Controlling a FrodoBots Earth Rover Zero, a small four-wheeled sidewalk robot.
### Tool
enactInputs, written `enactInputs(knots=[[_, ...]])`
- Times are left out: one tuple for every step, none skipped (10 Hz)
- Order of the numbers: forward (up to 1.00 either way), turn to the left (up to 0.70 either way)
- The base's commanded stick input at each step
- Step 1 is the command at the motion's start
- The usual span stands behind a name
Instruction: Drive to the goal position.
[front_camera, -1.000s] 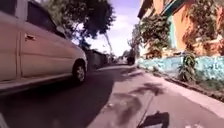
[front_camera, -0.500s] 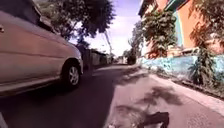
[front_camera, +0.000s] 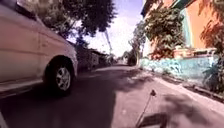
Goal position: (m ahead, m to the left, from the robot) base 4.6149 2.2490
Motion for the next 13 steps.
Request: enactInputs(knots=[[1.0,0.0],[1.0,0.0],[1.0,0.0],[1.0,0.0],[1.0,0.0],[1.0,0.0],[1.0,0.0],[1.0,0.0],[1.0,0.0],[1.0,0.0],[1.0,0.0],[1.0,0.0],[1.0,0.0]])
